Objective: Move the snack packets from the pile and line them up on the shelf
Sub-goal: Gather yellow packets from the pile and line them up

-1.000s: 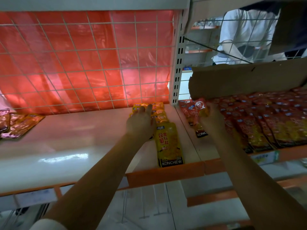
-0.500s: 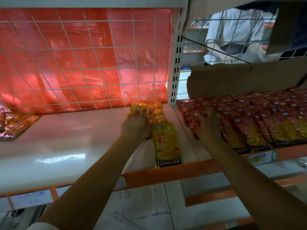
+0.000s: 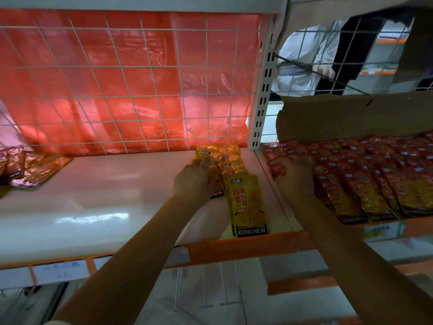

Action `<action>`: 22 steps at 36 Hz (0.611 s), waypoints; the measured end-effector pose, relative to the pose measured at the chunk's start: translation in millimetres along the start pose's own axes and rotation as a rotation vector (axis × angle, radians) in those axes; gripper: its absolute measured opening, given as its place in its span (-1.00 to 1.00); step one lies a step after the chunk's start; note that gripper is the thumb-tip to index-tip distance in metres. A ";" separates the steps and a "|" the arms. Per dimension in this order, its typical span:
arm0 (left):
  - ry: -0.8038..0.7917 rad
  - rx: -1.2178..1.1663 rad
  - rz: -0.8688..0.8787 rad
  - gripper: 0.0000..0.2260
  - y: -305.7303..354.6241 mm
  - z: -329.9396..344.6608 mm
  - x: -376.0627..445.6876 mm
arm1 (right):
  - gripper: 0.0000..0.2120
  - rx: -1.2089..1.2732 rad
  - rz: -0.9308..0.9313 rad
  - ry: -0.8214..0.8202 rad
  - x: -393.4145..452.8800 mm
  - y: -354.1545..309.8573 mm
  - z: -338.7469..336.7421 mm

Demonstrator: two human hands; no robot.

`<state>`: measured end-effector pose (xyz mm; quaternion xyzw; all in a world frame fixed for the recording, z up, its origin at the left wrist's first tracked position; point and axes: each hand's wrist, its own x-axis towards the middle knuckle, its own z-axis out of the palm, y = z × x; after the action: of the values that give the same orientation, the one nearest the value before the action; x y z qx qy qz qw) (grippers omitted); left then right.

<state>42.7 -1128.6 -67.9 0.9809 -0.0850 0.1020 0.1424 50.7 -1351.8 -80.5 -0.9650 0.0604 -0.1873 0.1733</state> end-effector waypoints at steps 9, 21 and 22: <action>0.060 0.053 -0.072 -0.56 -38.5 -21.6 -20.6 | -0.59 0.203 -0.262 0.000 -8.5 -84.9 -4.7; 0.136 0.121 -0.216 -0.54 -160.2 -62.0 -67.2 | -0.59 0.250 -0.467 -0.338 -30.6 -228.6 52.4; 0.138 0.125 -0.230 -0.54 -173.1 -66.5 -71.8 | -0.59 0.248 -0.482 -0.353 -34.4 -242.7 57.5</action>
<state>-4.4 -935.4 -67.0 0.9818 0.0447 0.1570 0.0975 53.5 -1101.3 -55.5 -0.9407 -0.2241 -0.0585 0.2480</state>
